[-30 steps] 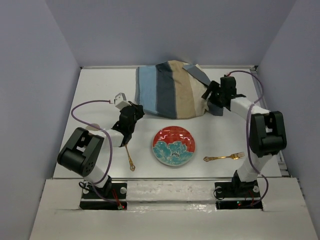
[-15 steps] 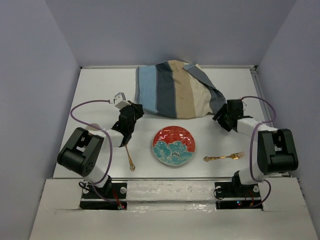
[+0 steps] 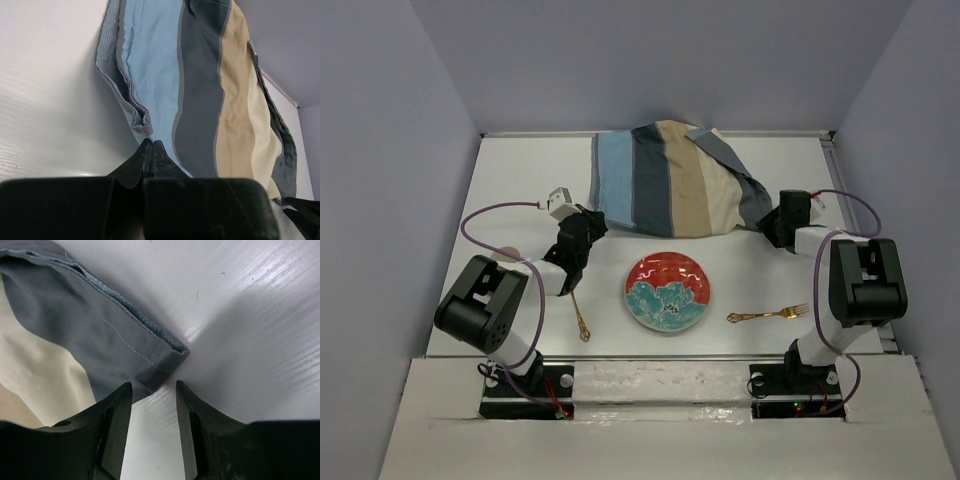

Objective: Set the dinner table for one person

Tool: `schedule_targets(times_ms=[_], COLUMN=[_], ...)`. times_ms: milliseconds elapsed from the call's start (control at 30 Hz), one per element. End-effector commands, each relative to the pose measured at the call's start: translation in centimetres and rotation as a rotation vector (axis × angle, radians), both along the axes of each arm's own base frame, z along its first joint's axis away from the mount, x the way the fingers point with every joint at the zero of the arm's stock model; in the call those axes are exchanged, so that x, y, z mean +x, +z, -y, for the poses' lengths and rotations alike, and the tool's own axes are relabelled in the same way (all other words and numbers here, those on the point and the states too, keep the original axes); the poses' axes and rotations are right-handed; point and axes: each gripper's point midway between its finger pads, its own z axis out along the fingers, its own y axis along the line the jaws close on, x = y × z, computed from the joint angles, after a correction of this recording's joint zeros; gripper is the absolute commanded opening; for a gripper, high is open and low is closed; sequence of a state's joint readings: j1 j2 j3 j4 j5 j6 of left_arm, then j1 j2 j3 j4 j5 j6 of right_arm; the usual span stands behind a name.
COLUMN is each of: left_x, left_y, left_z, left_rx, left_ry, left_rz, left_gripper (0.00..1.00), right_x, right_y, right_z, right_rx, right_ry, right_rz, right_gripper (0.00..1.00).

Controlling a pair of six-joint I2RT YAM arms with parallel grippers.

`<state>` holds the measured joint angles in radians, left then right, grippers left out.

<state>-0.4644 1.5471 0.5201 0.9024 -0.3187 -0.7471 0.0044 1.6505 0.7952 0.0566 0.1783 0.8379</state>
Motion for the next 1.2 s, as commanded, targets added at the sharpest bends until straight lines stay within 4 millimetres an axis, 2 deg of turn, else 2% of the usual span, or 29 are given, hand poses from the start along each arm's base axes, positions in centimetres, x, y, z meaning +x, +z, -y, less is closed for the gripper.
schedule_targets(times_ms=[0, 100, 233, 333, 400, 433, 533, 600, 633, 667, 733, 767, 800, 833, 867, 900, 933, 967, 1000, 1033, 1067, 1100, 1133, 1167], left_x=[0.5, 0.6, 0.5, 0.5, 0.5, 0.5, 0.5, 0.7, 0.7, 0.8, 1.2, 1.6, 1.7, 1.5, 1.4, 1.3, 0.3, -0.3, -1.7, -2.4, -3.3, -4.2, -5.8, -6.5], left_y=[2.5, 2.7, 3.2, 3.7, 3.9, 4.1, 4.2, 4.7, 5.0, 5.4, 7.9, 9.9, 11.2, 13.6, 15.0, 18.0, 20.9, 22.8, 26.7, 28.2, 30.7, 32.4, 34.6, 35.8], left_z=[-0.7, -0.8, -1.1, -1.2, -1.3, -1.3, -1.5, -1.3, -1.3, -1.2, -1.0, -0.9, -0.8, -0.9, -1.0, -1.2, -1.8, -2.2, -3.1, -3.6, -4.1, -4.4, -4.8, -5.0], left_rx=[-0.013, -0.012, -0.006, -0.001, 0.001, 0.001, 0.004, -0.001, -0.003, -0.007, -0.026, -0.038, -0.045, -0.062, -0.062, -0.064, -0.079, -0.087, -0.111, -0.113, -0.134, -0.145, -0.158, -0.164], left_ry=[0.04, 0.044, 0.054, 0.06, 0.063, 0.064, 0.068, 0.066, 0.064, 0.063, 0.062, 0.066, 0.066, 0.067, 0.067, 0.07, 0.076, 0.084, 0.098, 0.103, 0.107, 0.106, 0.091, 0.084], left_rz=[0.089, 0.094, 0.106, 0.12, 0.123, 0.127, 0.129, 0.138, 0.141, 0.147, 0.188, 0.222, 0.244, 0.287, 0.303, 0.358, 0.41, 0.443, 0.52, 0.541, 0.588, 0.62, 0.666, 0.689], left_gripper=[0.0, 0.0, 0.0, 0.0, 0.0, 0.0, 0.0, 0.0, 0.0, 0.0, 0.0, 0.0, 0.0, 0.0, 0.0, 0.0, 0.0, 0.0, 0.0, 0.0, 0.0, 0.0, 0.0, 0.0], right_x=[0.7, 1.0, 1.4, 1.8, 2.0, 2.0, 2.3, 2.4, 2.6, 2.6, 2.5, 2.3, 2.1, 1.8, 1.4, 0.2, -0.2, -0.8, -2.1, -2.8, -3.5, -4.1, -5.1, -5.6], right_y=[-0.4, -0.9, -0.9, -1.1, -1.1, -1.3, -0.9, 0.3, 2.6, 4.0, 7.3, 11.4, 13.8, 16.4, 18.7, 22.2, 26.0, 28.2, 30.6, 34.5, 36.3, 38.0, 39.4, 40.7], right_z=[1.3, 1.6, 2.0, 2.4, 2.6, 2.6, 2.5, 2.5, 2.5, 2.6, 2.6, 2.5, 2.4, 2.3, 2.3, 2.1, 2.0, 1.9, 1.6, 1.5, 1.4, 1.2, 0.7, 0.4], right_rx=[-0.042, -0.038, -0.045, -0.044, -0.046, -0.048, -0.061, -0.071, -0.08, -0.097, -0.137, -0.154, -0.165, -0.175, -0.203, -0.218, -0.251, -0.265, -0.277, -0.307, -0.318, -0.329, -0.336, -0.34], right_ry=[-0.037, -0.037, -0.037, -0.034, -0.018, -0.011, 0.015, 0.027, 0.03, 0.044, 0.079, 0.087, 0.101, 0.111, 0.128, 0.142, 0.156, 0.165, 0.183, 0.192, 0.201, 0.212, 0.242, 0.256], right_rz=[-0.018, -0.039, -0.046, -0.053, -0.054, -0.06, -0.049, -0.02, 0.039, 0.071, 0.145, 0.242, 0.291, 0.33, 0.368, 0.431, 0.504, 0.542, 0.573, 0.642, 0.674, 0.704, 0.723, 0.744], right_gripper=[0.45, 0.43, 0.28, 0.24, 0.11, 0.01, 0.0, 0.0, 0.0, 0.0, 0.0, 0.0, 0.0, 0.0, 0.0, 0.0, 0.0, 0.0, 0.0, 0.0, 0.0, 0.0, 0.0, 0.0])
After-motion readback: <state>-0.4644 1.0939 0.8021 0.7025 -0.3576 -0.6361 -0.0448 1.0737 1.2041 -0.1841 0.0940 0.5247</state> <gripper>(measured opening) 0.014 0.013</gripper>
